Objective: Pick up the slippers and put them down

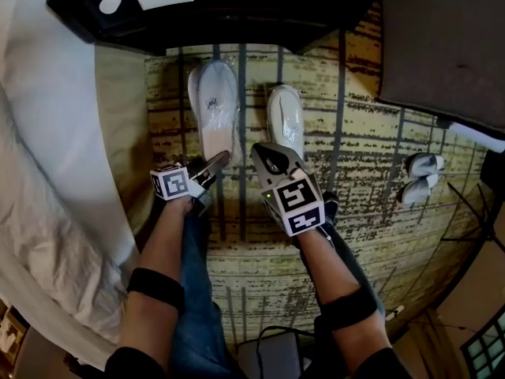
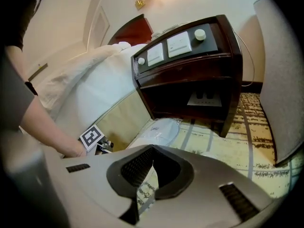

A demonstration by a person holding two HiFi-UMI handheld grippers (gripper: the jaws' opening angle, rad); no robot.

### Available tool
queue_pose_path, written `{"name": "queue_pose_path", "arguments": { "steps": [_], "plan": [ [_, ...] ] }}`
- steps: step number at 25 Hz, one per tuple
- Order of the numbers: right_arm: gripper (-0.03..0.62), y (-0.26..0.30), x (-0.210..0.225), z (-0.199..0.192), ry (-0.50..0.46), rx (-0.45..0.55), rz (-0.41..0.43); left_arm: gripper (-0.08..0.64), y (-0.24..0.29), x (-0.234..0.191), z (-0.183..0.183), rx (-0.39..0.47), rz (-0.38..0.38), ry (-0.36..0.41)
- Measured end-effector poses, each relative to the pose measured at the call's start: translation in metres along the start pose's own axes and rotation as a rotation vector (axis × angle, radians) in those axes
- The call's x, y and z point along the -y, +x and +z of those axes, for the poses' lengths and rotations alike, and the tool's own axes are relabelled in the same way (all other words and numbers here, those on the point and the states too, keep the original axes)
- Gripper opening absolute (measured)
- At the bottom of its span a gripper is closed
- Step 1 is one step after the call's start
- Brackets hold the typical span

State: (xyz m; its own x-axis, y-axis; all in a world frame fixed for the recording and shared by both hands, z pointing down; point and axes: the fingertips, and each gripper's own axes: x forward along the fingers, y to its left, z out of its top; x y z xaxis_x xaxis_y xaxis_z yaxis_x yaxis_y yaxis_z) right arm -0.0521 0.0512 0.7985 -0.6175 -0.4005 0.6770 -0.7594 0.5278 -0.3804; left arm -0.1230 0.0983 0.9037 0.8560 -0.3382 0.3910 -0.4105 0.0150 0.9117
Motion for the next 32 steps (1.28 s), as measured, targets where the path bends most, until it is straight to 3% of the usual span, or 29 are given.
{"name": "queue_pose_path", "arguments": {
  "steps": [7,12,15,16,18,19,21,27,32],
  "plan": [
    [0.000,0.018,0.012,-0.040,0.031,-0.025,-0.012,0.108,0.021,-0.046,-0.035,-0.053,0.042,-0.047],
    [0.000,0.022,0.014,-0.046,0.038,-0.022,-0.013,0.109,0.025,-0.066,-0.048,-0.058,0.091,-0.097],
    [0.000,0.021,0.015,-0.043,0.039,-0.015,-0.013,0.143,0.022,-0.084,-0.058,-0.102,0.212,-0.094],
    [0.000,0.020,0.016,-0.041,0.041,-0.010,-0.017,0.217,0.021,-0.092,-0.063,-0.131,0.276,-0.081],
    [0.000,0.015,0.020,-0.039,0.037,-0.003,-0.030,0.520,0.016,-0.104,-0.070,-0.181,0.398,-0.056],
    [0.000,0.012,0.022,-0.038,0.033,-0.001,-0.036,0.573,0.012,-0.107,-0.072,-0.191,0.448,-0.046],
    [0.000,0.005,0.020,-0.031,0.037,0.001,-0.037,0.601,0.000,-0.108,-0.070,-0.185,0.527,-0.028],
    [0.000,-0.042,0.016,0.003,0.047,0.010,-0.066,0.601,-0.031,-0.062,-0.061,-0.212,0.644,0.071],
    [0.000,-0.110,-0.008,0.052,0.053,0.007,-0.085,0.588,-0.057,0.052,-0.043,-0.179,0.585,0.173]
  ]
}}
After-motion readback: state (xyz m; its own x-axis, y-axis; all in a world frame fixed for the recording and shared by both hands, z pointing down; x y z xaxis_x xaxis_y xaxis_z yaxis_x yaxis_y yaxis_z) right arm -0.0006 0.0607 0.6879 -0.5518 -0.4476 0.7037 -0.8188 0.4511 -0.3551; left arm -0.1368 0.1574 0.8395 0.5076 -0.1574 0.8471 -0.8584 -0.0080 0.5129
